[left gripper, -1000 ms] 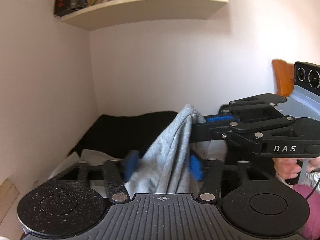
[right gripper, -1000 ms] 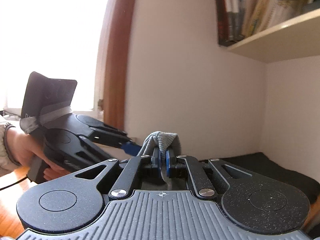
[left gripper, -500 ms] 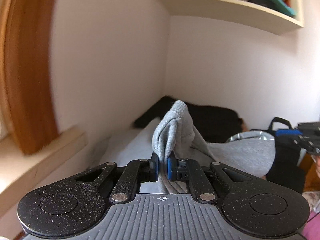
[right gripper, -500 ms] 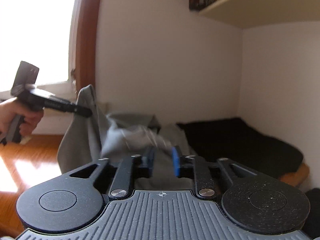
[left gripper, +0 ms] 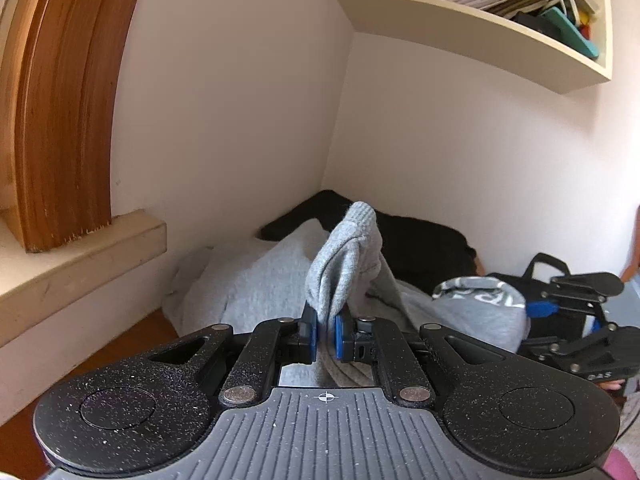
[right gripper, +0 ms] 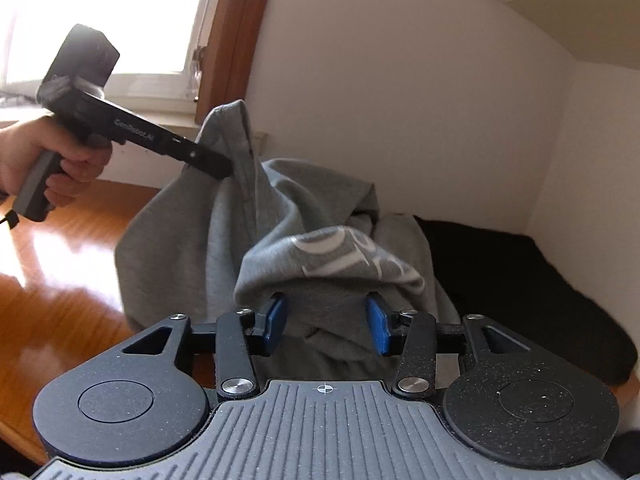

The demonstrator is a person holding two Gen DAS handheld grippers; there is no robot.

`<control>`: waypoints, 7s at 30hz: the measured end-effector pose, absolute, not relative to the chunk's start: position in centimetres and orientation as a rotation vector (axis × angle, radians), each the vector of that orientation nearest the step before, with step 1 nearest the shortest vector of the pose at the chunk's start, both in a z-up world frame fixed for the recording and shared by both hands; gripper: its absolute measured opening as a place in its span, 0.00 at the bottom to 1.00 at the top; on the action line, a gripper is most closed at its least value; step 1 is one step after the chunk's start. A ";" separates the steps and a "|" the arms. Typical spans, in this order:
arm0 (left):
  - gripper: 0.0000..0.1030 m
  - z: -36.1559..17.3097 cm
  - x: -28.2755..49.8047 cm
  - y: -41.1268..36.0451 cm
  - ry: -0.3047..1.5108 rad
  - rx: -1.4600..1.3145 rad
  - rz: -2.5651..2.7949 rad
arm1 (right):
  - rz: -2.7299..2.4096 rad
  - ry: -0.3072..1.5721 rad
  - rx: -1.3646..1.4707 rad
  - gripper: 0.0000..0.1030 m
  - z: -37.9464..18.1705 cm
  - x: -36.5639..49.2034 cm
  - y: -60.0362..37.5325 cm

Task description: Fold clothes

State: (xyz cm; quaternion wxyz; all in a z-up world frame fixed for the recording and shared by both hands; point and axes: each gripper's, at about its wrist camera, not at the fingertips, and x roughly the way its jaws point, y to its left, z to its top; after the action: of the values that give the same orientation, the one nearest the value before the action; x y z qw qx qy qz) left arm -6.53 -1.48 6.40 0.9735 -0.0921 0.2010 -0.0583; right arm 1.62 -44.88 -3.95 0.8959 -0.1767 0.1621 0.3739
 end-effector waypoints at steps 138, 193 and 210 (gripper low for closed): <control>0.06 38.8 -12.0 -5.4 -0.011 0.386 0.320 | 0.459 -0.316 -0.324 0.06 33.9 -12.0 -46.1; 0.96 6.0 -17.2 4.7 0.506 -0.145 0.362 | 0.723 0.622 -0.227 0.79 -5.1 8.8 -36.3; 1.00 3.2 -30.1 9.2 0.384 -0.296 0.460 | 0.707 0.632 -0.223 0.86 -4.8 9.0 -36.3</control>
State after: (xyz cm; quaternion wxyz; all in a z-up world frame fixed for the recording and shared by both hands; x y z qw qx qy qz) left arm -30.10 9.21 3.19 0.9447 -0.1451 0.1882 0.2258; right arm 9.04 -36.34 -4.82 0.8837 -0.1069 0.3036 0.3399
